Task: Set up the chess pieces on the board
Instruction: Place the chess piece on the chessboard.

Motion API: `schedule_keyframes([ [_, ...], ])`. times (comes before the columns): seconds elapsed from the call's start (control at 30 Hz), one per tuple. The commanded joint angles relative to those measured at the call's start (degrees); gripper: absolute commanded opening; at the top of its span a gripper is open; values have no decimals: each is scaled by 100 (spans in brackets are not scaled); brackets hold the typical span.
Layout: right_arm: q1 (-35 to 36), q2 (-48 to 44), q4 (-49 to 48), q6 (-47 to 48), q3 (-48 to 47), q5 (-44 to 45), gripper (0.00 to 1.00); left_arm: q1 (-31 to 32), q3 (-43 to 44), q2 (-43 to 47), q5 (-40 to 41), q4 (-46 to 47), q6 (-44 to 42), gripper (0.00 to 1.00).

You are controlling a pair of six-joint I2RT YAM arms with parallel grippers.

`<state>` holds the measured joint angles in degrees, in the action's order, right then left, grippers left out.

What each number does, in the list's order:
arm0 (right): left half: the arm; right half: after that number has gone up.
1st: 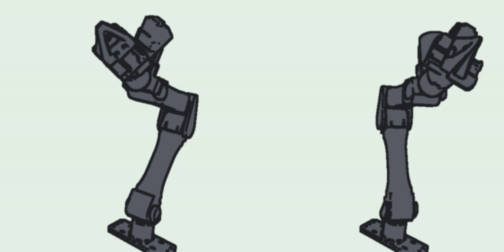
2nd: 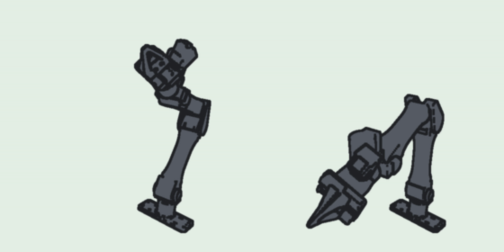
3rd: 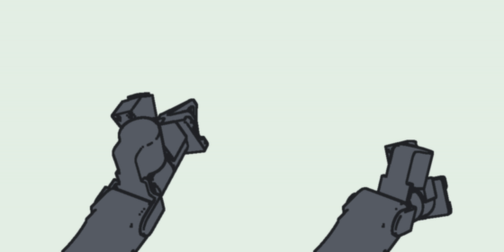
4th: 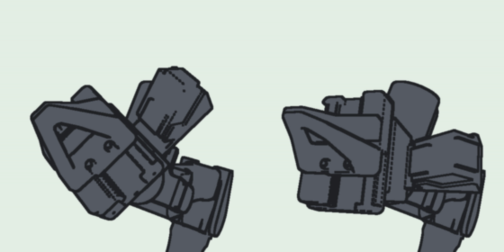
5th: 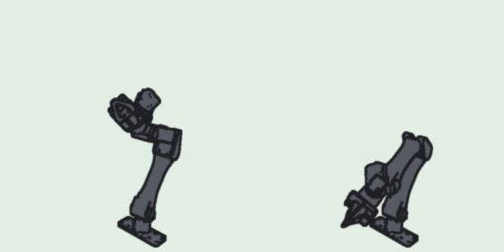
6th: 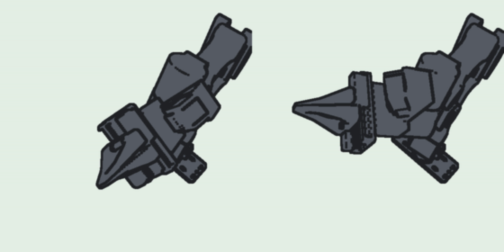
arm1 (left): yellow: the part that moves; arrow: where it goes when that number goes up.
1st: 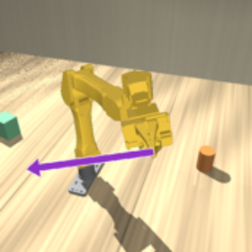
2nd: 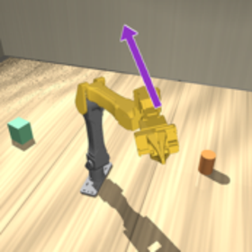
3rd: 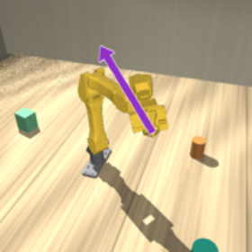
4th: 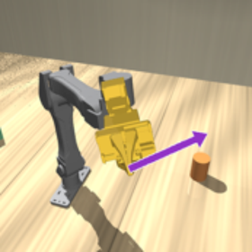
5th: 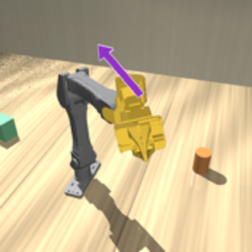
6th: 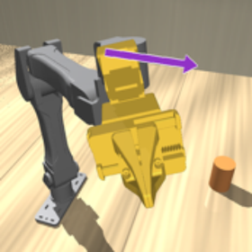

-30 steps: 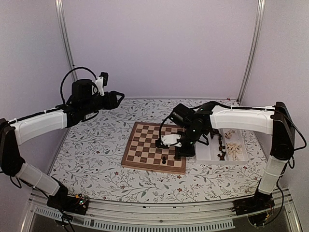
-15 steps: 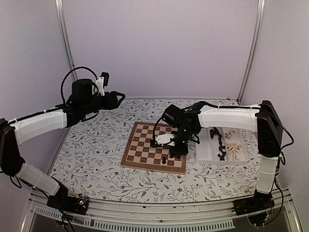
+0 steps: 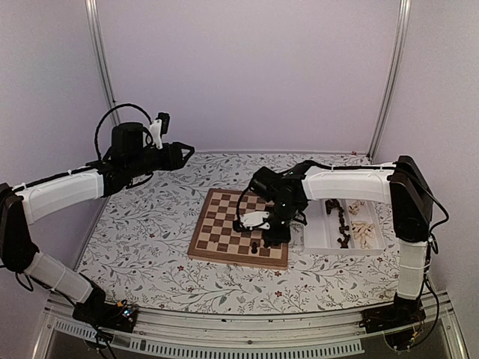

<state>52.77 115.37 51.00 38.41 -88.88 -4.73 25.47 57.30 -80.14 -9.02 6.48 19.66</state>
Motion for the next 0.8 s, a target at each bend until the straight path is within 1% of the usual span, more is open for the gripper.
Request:
schedule_keyframes([
  [0.0, 15, 152, 1, -33, -125, 90, 13, -14, 194, 60, -129, -33, -58, 60],
  [0.1, 14, 152, -28, -53, -110, 95, 19, -12, 194, 60, -144, -33, -49, 60],
  [0.17, 14, 152, -58, -69, -97, 95, 21, -12, 194, 51, -154, -35, -50, 60],
  [0.77, 16, 176, -205, -132, -46, 203, 21, -8, 220, -38, -284, -55, -12, 60],
])
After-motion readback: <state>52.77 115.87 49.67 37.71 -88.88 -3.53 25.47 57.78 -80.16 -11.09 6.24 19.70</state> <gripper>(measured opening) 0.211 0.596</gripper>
